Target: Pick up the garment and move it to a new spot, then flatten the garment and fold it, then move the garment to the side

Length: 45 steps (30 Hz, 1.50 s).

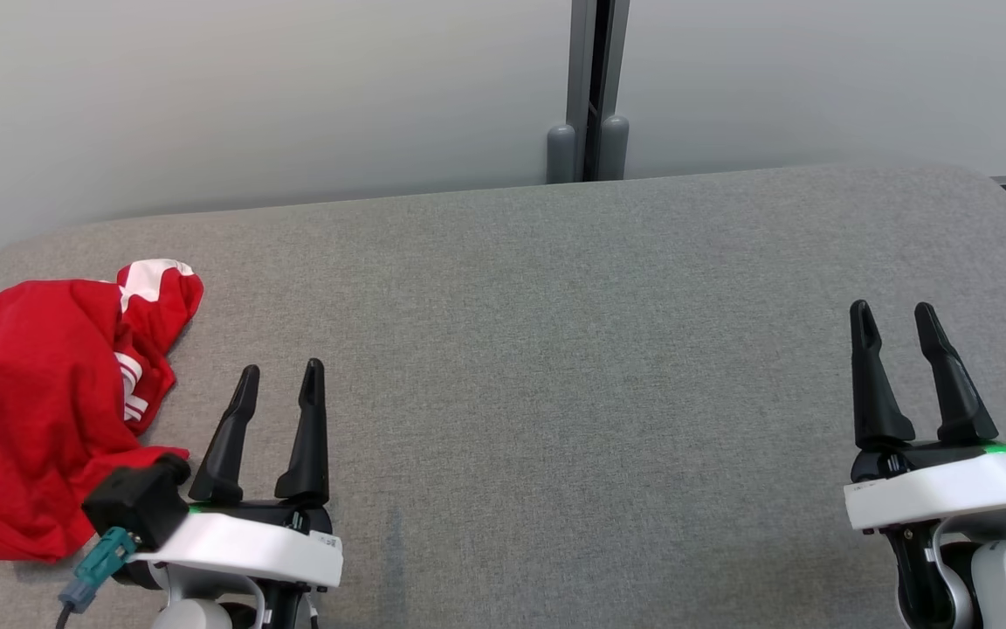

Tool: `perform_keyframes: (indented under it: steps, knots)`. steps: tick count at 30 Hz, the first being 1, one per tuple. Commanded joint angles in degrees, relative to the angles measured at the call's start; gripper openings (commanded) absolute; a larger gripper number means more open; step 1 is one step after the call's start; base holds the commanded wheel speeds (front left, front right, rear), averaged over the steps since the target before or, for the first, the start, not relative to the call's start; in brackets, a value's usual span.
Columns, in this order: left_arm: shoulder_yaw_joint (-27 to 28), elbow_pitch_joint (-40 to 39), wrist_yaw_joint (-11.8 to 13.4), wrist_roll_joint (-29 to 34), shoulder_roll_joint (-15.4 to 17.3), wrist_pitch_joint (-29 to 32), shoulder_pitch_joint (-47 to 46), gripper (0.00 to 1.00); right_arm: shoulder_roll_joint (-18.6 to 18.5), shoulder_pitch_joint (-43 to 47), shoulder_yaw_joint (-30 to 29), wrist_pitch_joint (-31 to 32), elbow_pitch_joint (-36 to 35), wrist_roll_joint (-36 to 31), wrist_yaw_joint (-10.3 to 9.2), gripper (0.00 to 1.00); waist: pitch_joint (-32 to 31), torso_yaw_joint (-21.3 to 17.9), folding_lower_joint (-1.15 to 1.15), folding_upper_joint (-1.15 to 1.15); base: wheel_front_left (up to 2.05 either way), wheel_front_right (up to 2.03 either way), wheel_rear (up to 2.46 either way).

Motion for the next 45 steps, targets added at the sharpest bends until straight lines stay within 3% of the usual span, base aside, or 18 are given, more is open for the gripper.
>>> perform_keyframes:
  steps: [1,7,27,37,45]
  knots:
    - [-0.42,-0.3,0.55,2.24,0.34,-0.46,-0.39,1.0,-0.13,0.0,-0.14,-0.79,0.01,-1.84,0.07,1.0,-0.05,-0.06,0.0,0.0,0.0,0.0,0.0]
    - [-1.34,0.15,2.1,6.51,0.36,-1.25,-0.19,1.0,0.19,0.02,-1.45,-1.72,1.54,-4.18,0.08,1.0,-0.13,-0.22,0.0,0.0,0.0,0.0,0.0]
    - [-2.55,1.08,6.51,16.84,0.47,-3.48,0.44,1.0,0.07,-1.25,1.99,-4.15,4.45,-9.67,0.1,1.0,-0.13,-0.27,0.0,0.0,0.0,0.0,0.0]
    - [-2.45,2.09,7.04,17.29,0.51,-4.52,1.3,1.0,-0.03,-1.55,2.92,-5.25,5.82,-12.1,0.11,1.0,-0.38,-0.22,0.0,0.0,0.0,0.0,0.0]
    - [-2.62,4.47,5.65,15.14,0.55,-5.3,1.19,1.0,-0.1,-2.14,3.14,-6.23,6.72,-13.37,0.11,1.0,-0.21,-0.27,0.0,0.0,0.0,0.0,0.0]
